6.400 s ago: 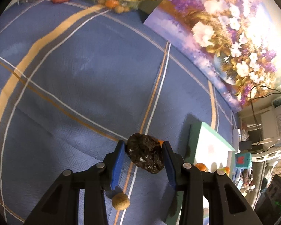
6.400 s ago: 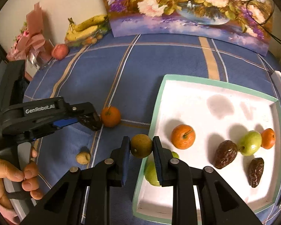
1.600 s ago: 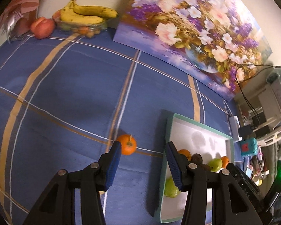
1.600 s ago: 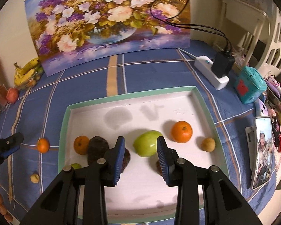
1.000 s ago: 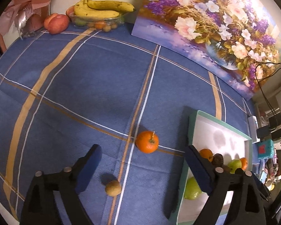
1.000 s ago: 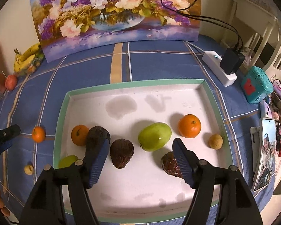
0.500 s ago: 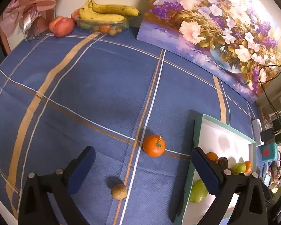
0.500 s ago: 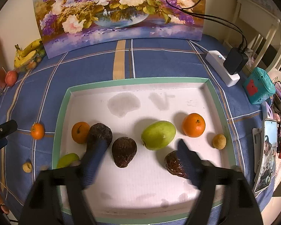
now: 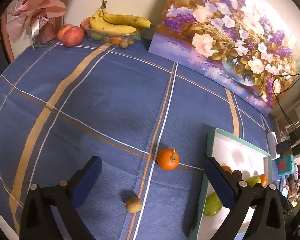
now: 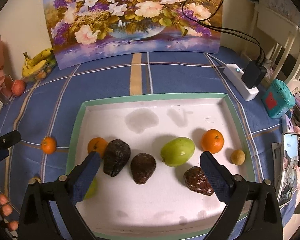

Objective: Organize fruits
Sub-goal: 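Move both open tools back to the kiwi and tangerine on the cloth, then grasp the small brown kiwi with the left tool while the right tool grasps the tangerine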

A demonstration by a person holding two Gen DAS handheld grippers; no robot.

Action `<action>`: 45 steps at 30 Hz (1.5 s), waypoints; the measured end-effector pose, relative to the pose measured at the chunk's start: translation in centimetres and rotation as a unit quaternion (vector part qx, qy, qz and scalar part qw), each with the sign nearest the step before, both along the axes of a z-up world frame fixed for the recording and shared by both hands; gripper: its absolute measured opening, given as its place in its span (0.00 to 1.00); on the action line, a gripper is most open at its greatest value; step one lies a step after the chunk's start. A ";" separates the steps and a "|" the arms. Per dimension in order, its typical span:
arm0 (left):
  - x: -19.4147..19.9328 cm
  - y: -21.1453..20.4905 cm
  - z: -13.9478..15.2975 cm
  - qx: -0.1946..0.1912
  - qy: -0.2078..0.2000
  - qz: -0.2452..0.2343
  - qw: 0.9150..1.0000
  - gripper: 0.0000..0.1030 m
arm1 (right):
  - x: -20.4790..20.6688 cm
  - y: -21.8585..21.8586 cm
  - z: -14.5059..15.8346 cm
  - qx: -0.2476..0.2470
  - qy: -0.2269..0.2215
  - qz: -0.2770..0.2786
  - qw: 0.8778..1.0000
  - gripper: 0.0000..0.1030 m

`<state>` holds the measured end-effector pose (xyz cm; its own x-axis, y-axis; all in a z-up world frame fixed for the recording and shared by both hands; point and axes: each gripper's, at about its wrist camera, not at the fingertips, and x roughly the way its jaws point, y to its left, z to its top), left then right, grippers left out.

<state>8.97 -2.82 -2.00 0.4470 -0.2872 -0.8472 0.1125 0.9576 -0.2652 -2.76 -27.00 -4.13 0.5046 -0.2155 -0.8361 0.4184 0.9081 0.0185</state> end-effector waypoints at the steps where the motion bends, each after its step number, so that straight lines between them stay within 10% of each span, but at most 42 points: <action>1: 0.0 0.2 0.0 -0.002 0.000 0.001 1.000 1.00 | 0.1 0.2 0.0 0.002 0.000 0.004 1.000 0.97; 18: -0.5 1.1 -5.1 0.023 0.107 -0.038 0.993 0.98 | 1.4 3.0 -0.1 -0.003 0.022 0.038 0.999 0.97; 37: -1.5 -0.1 -6.5 0.001 0.164 -0.065 0.984 0.27 | 0.9 4.2 0.0 -0.011 0.043 0.040 0.998 0.97; 45: -1.3 1.2 -5.1 -0.040 0.146 -0.048 0.987 0.26 | 0.9 4.5 -0.1 -0.012 0.045 0.041 0.998 0.97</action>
